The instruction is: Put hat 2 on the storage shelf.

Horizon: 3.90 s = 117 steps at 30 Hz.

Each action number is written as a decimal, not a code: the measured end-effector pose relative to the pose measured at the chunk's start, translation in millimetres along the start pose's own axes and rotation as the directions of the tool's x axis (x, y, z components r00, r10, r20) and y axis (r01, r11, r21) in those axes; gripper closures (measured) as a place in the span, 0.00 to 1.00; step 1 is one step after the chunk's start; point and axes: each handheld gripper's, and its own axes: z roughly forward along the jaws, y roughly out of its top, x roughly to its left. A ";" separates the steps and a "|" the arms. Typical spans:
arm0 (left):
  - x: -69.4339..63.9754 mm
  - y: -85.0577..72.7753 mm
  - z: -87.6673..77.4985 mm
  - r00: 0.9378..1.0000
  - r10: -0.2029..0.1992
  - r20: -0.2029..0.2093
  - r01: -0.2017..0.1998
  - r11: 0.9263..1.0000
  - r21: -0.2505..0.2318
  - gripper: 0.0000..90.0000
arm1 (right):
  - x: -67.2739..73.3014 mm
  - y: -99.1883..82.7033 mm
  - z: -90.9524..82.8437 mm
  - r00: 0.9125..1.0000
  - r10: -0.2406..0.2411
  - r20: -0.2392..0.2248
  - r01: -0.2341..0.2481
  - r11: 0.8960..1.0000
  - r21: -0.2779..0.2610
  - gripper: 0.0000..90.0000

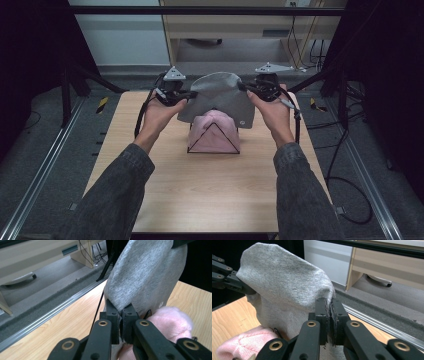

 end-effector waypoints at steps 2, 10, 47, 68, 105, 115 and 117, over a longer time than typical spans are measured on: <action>0.8 -3.0 1.5 1.000 -0.002 0.001 0.002 1.000 0.000 0.96 | 0.7 -2.1 2.2 1.000 -0.002 -0.001 0.002 1.000 0.010 0.95; 2.5 -20.4 10.8 1.000 -0.018 0.018 0.017 0.999 0.029 0.96 | 2.1 -20.9 12.5 1.000 0.004 0.001 -0.004 0.999 0.050 0.95; 6.9 -61.7 25.5 0.999 -0.048 0.014 0.046 0.992 0.114 0.96 | 12.0 -51.1 30.3 0.999 -0.021 -0.038 0.027 0.987 0.158 0.95; 7.7 -75.6 28.0 0.997 -0.075 0.013 0.073 0.990 0.121 0.83 | 7.2 -64.1 29.5 0.999 0.006 -0.038 0.001 0.985 0.174 0.83; -26.0 -113.9 -58.6 1.000 -0.017 0.022 0.014 0.987 0.160 0.09 | 43.6 -68.9 -48.5 0.998 -0.038 0.058 0.032 0.993 0.112 0.14; -35.3 -171.4 -65.4 0.996 -0.048 0.070 0.028 0.964 0.264 0.07 | 53.3 -128.8 -66.5 0.996 -0.044 0.074 0.030 0.983 0.180 0.10; -35.8 -181.3 -65.1 0.997 -0.054 0.057 0.035 0.955 0.294 0.07 | 54.0 -144.8 -66.6 0.998 -0.012 0.068 -0.002 0.981 0.196 0.10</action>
